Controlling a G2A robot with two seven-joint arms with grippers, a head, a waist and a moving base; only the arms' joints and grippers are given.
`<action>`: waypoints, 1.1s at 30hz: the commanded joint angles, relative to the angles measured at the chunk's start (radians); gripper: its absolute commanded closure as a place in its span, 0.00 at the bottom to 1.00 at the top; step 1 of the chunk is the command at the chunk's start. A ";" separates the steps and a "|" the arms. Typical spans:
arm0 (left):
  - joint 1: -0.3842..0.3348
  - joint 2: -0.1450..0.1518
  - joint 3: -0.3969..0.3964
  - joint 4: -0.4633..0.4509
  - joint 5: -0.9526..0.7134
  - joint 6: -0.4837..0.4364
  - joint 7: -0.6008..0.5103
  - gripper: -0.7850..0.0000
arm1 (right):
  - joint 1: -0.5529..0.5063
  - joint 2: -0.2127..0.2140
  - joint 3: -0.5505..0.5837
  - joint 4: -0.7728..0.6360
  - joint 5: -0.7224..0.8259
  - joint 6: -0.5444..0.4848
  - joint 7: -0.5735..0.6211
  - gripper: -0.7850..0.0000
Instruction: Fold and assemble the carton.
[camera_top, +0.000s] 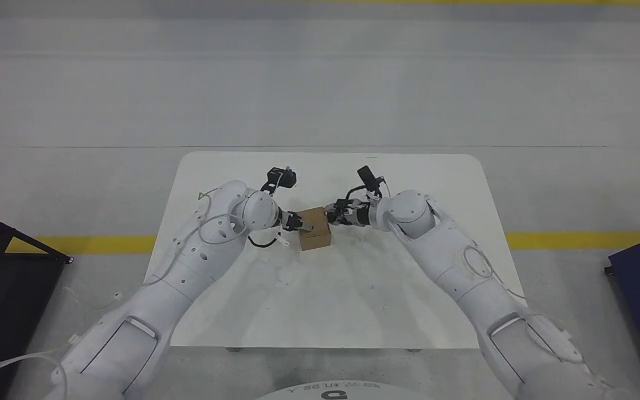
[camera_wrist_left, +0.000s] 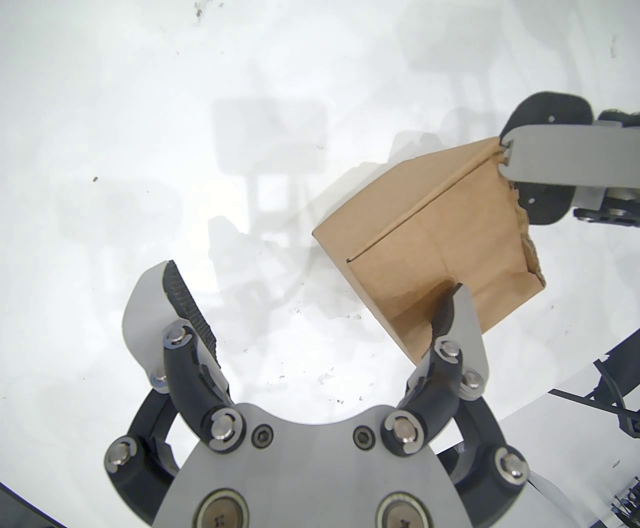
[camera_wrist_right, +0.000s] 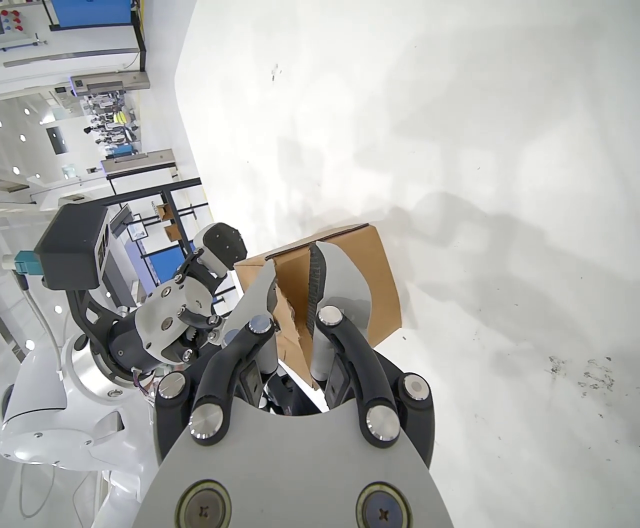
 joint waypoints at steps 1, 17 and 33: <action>0.000 0.000 -0.001 0.000 0.001 0.000 0.000 0.00 | 0.001 -0.001 0.000 0.004 0.002 -0.005 0.000 0.96; 0.128 0.063 -0.202 -0.198 -0.020 -0.054 0.032 0.00 | -0.104 0.039 0.124 -0.094 0.015 -0.118 0.022 0.88; 0.552 0.176 -0.718 -0.511 -0.163 -0.208 0.102 0.00 | -0.050 0.018 -0.014 -0.222 -0.135 0.096 0.028 1.00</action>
